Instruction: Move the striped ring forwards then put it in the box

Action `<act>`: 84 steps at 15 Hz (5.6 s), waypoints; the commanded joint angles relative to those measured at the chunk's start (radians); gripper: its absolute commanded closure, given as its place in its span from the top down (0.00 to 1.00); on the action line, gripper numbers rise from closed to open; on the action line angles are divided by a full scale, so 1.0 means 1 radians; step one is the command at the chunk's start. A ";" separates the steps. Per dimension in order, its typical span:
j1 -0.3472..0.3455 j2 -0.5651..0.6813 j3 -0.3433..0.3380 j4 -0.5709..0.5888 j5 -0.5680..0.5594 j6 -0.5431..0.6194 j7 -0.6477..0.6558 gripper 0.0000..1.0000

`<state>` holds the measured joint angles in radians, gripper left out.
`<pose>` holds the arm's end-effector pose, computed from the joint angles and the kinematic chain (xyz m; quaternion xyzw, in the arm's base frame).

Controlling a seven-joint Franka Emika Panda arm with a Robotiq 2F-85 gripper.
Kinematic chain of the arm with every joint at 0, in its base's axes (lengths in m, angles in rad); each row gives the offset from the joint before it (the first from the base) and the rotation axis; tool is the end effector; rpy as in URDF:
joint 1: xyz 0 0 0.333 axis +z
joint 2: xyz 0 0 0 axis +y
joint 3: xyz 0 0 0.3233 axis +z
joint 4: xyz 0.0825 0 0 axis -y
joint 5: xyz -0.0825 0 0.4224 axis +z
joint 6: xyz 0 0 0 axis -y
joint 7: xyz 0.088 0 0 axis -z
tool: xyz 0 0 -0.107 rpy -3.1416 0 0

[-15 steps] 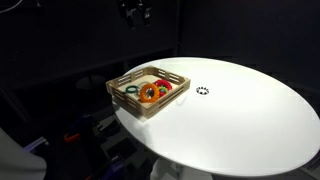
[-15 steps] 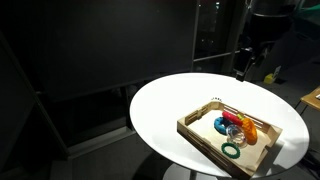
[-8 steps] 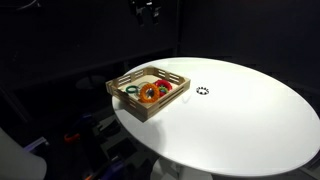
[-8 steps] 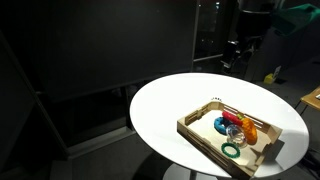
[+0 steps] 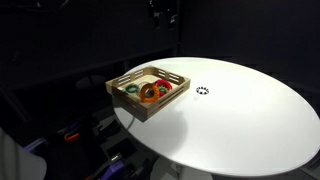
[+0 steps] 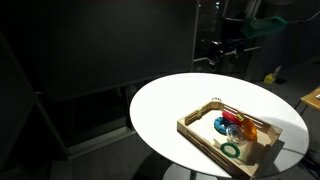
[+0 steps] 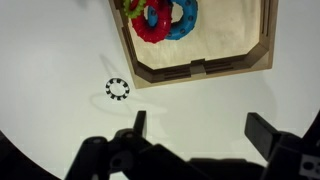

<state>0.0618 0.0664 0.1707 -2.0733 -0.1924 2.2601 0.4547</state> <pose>0.5896 0.1334 0.3973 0.9941 -0.0546 0.0814 0.0475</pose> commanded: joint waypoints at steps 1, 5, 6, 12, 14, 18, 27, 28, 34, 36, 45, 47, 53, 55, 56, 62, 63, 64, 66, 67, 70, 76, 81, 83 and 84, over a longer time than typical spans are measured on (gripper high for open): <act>0.016 0.097 -0.052 0.100 0.025 -0.010 0.017 1.00; 0.014 0.186 -0.103 0.163 0.038 -0.018 0.010 1.00; 0.011 0.208 -0.116 0.174 0.045 -0.013 0.002 1.00; 0.008 0.310 -0.197 0.217 0.038 0.001 0.021 1.00; 0.010 0.335 -0.222 0.223 0.032 0.011 0.035 1.00; 0.017 0.371 -0.272 0.220 0.019 0.038 0.085 1.00; 0.017 0.383 -0.298 0.198 0.032 0.039 0.104 1.00; 0.018 0.383 -0.297 0.198 0.032 0.039 0.104 1.00; 0.011 0.411 -0.306 0.227 0.045 0.026 0.121 1.00; 0.004 0.427 -0.311 0.235 0.060 0.032 0.129 1.00; 0.006 0.568 -0.357 0.300 0.093 0.138 0.233 1.00; 0.011 0.606 -0.369 0.322 0.091 0.156 0.255 1.00; 0.015 0.675 -0.379 0.377 0.101 0.151 0.269 1.00; 0.015 0.687 -0.380 0.388 0.102 0.148 0.267 1.00; 0.014 0.692 -0.379 0.392 0.104 0.147 0.265 1.00; 0.009 0.711 -0.375 0.406 0.111 0.140 0.257 1.00; 0.009 0.713 -0.375 0.407 0.111 0.140 0.257 1.00; 0.008 0.714 -0.375 0.407 0.112 0.139 0.255 1.00; 0.008 0.714 -0.375 0.406 0.112 0.136 0.254 1.00; 0.009 0.712 -0.377 0.404 0.110 0.135 0.255 1.00; 0.011 0.702 -0.385 0.395 0.105 0.126 0.257 1.00; 0.009 0.695 -0.399 0.385 0.099 0.104 0.255 1.00; 0.006 0.686 -0.405 0.373 0.094 0.082 0.248 1.00; 0.003 0.680 -0.407 0.366 0.093 0.073 0.246 1.00; 0.003 0.678 -0.410 0.363 0.091 0.067 0.246 1.00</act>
<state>0.0656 0.7600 -0.2302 -1.7018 -0.1018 2.3618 0.7069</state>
